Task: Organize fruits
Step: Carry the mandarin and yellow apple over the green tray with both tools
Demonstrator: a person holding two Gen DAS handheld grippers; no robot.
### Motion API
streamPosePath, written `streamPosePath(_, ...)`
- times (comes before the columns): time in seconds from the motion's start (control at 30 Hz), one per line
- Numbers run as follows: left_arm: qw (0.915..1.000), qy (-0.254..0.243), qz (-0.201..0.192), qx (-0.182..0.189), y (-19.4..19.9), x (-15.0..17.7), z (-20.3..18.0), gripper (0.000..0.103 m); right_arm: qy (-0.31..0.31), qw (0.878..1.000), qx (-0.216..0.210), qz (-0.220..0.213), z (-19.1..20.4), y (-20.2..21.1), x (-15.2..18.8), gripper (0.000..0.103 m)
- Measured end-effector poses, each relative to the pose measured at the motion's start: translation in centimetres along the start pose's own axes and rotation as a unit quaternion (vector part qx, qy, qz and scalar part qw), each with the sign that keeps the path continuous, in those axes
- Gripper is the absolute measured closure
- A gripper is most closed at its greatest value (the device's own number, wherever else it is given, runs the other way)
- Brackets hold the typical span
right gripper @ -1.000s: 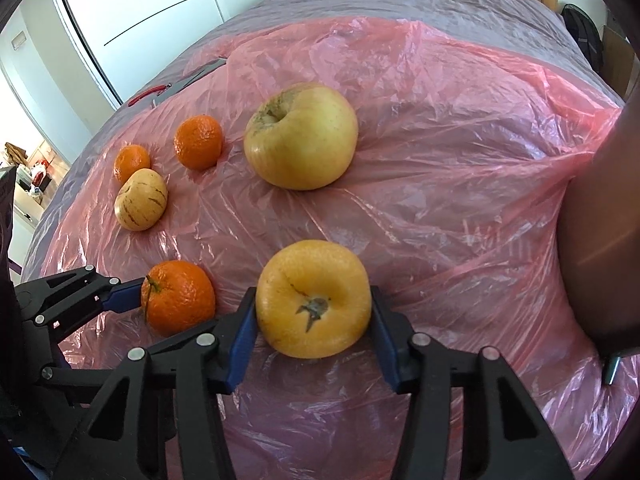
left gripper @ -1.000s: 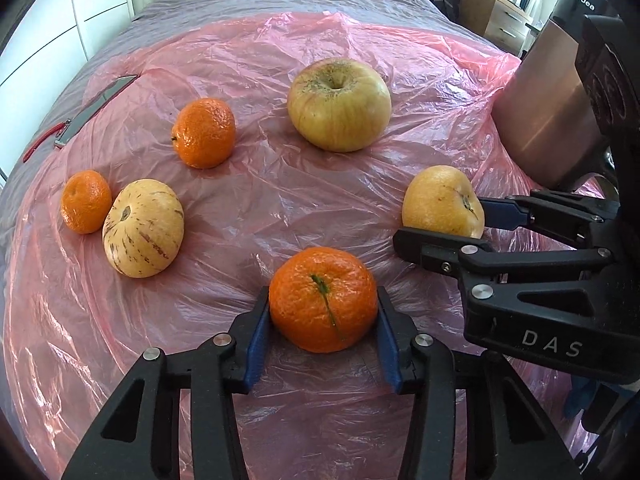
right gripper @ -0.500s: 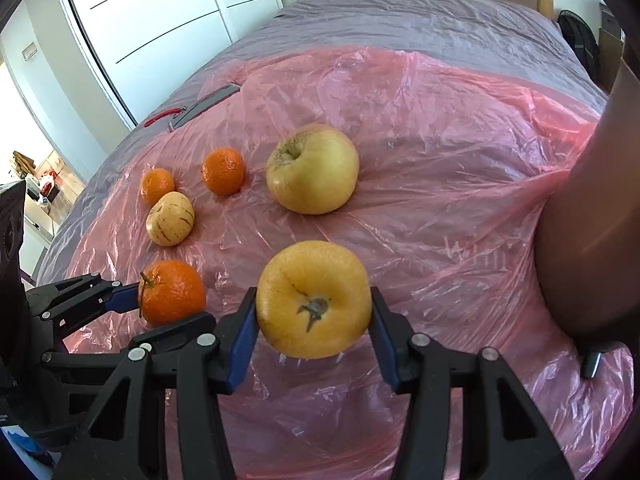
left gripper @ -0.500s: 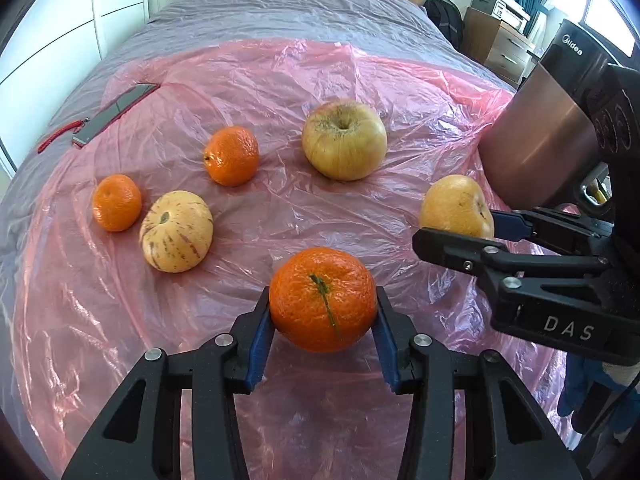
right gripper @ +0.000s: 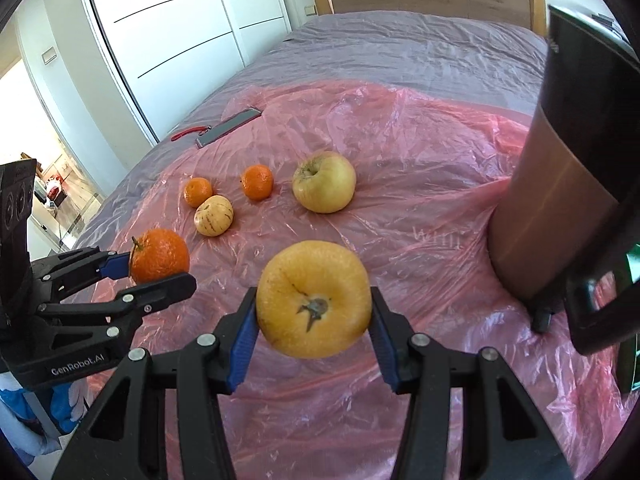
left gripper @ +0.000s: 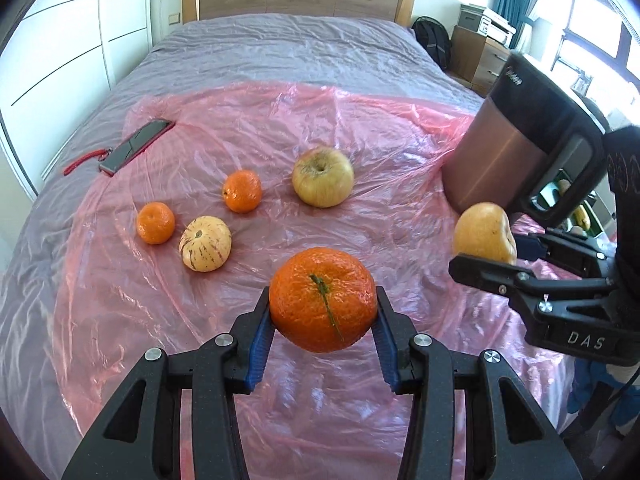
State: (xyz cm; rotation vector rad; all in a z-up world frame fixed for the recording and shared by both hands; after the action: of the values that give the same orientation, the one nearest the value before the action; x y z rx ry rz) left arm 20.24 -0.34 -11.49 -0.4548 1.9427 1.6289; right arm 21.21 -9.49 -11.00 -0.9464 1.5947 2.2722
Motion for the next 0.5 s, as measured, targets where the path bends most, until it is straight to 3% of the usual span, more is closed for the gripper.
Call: streamPosePath(0.5, 0.9976, -0.043, -0.013, 0.053, 5.1, 0.1, -9.4, 0.063, -0.033, 0.999, 0.027, -0.027, -4.8, 8.9, 5.9, 0.076)
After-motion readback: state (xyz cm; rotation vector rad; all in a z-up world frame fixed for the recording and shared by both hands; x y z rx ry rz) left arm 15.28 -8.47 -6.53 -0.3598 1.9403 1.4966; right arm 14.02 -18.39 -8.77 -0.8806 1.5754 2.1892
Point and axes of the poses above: each gripper's, at about its wrist camera, not at the fingertips, and y roughly against the way its jaws point, z to its left, x to its underside, the point moved 8 cm from there along -y, roughly the way its jaws point
